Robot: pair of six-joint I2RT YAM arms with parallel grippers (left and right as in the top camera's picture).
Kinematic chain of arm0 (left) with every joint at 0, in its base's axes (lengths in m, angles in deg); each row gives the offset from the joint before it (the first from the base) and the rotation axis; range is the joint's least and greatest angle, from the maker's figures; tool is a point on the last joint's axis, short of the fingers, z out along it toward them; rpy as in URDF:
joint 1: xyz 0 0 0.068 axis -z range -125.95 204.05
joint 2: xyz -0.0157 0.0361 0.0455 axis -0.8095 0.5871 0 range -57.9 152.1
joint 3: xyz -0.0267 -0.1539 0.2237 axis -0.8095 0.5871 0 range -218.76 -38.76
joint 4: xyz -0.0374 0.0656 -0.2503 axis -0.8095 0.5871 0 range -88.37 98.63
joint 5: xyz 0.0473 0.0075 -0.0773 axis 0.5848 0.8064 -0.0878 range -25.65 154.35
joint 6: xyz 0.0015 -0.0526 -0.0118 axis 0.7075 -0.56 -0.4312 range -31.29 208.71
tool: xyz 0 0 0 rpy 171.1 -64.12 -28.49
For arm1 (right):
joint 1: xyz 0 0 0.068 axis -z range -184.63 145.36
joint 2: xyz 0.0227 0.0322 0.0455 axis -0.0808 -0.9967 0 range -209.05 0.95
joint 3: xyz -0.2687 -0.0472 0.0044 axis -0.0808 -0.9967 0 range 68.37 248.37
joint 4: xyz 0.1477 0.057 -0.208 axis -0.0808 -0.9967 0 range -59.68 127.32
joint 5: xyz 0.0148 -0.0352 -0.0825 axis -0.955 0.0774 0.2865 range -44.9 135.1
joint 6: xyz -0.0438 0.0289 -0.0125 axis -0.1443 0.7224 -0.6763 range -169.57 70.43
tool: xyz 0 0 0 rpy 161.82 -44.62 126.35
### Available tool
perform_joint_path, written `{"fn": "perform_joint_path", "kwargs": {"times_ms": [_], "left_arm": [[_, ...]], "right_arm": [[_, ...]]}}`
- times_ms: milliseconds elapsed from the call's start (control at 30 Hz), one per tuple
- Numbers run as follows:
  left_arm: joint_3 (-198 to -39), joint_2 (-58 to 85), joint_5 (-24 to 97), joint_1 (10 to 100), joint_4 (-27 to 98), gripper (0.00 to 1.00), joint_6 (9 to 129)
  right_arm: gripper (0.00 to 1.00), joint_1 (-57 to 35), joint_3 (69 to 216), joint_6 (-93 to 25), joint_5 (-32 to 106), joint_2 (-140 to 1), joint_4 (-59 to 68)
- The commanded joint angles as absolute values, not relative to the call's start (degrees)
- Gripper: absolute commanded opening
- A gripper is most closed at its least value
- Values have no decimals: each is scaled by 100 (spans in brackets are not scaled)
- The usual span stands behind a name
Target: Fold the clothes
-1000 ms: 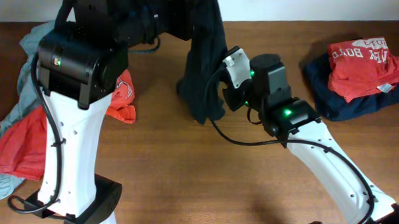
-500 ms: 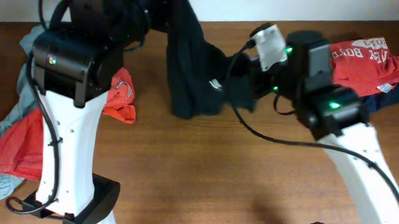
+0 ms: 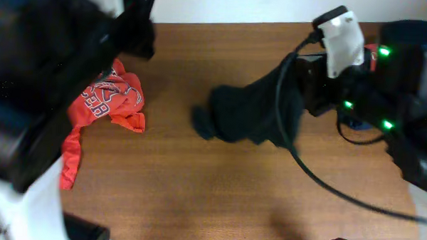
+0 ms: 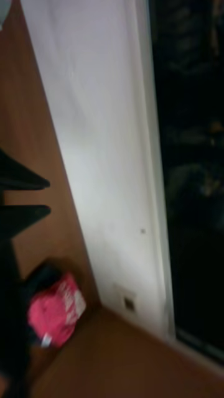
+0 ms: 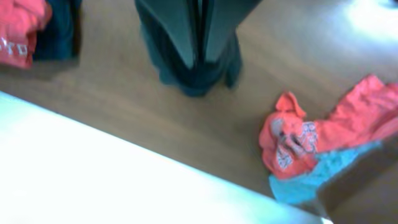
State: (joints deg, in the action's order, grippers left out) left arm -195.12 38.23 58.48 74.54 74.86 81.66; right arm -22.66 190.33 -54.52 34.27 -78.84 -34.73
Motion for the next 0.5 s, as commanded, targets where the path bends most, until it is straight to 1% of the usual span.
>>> {"fn": "perform_joint_path", "kwargs": {"times_ms": [0, 100, 267, 367, 467], "left_arm": [[-19523, 3740, 5287, 7452, 7836, 6, 8279], [-19523, 3882, 5201, 7450, 8345, 1, 8282], [-19523, 4254, 5214, 7450, 8931, 1, 8474], [-19523, 4411, 5282, 7421, 8894, 0, 8535], [-19523, 4409, 5302, 7260, 8623, 2, 8531]], "right_arm": [[4, -2268, 19467, -5354, 3224, -7797, -3580], [4, -2266, 19507, -5317, 3228, -7801, -3606], [4, -2261, 19505, -4888, 3429, -7936, -3597], [4, -2261, 19511, -4615, 3440, -7947, -3442], [4, -2261, 19710, -4453, 3432, -7912, -3383]]}}
